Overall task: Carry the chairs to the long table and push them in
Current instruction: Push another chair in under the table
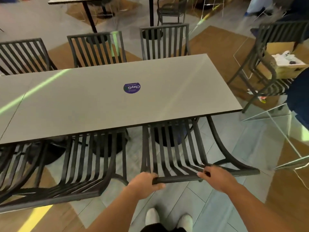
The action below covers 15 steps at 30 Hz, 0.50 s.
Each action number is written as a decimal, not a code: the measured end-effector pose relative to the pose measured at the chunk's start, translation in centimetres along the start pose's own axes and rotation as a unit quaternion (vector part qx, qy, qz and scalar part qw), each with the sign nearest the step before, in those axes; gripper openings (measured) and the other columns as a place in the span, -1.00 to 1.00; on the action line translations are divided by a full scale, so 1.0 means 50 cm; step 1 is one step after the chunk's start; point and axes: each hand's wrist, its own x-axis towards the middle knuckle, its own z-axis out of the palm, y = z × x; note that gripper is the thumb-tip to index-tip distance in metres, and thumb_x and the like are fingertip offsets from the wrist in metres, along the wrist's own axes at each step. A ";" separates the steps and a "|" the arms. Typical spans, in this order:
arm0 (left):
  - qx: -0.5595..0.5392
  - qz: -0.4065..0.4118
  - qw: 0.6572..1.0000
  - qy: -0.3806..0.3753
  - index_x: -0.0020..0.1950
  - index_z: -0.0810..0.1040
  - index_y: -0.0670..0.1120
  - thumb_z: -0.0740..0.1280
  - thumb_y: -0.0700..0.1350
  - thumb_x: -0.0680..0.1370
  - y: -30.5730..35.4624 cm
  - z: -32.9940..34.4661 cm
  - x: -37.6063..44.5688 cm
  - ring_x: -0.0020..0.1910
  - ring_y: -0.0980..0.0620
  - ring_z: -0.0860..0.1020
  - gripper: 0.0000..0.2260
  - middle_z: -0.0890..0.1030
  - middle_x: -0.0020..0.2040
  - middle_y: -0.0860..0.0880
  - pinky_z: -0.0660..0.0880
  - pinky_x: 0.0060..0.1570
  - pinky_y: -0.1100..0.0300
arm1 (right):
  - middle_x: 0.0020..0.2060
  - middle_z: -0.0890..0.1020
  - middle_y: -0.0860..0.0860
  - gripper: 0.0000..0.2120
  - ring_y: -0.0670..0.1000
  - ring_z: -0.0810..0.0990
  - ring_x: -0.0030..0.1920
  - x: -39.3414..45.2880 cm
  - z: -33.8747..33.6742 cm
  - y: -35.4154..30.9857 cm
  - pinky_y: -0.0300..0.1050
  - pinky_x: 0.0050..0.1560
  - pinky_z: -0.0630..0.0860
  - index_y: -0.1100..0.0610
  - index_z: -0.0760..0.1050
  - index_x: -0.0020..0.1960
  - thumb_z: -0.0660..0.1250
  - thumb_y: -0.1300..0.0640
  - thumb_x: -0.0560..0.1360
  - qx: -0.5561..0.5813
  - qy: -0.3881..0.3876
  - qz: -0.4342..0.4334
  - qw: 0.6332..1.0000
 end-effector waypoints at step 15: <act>0.160 -0.104 0.979 0.065 0.35 0.50 0.02 0.22 -0.18 0.66 0.054 0.073 0.079 0.22 -0.14 0.57 -0.72 0.60 0.24 -0.07 0.48 0.30 -0.02 | 0.05 0.64 -0.10 -0.61 -0.03 0.62 0.06 0.050 0.015 0.056 -0.12 0.04 0.52 -0.05 0.52 0.14 0.33 -0.33 0.53 -0.134 0.020 -0.132 0.982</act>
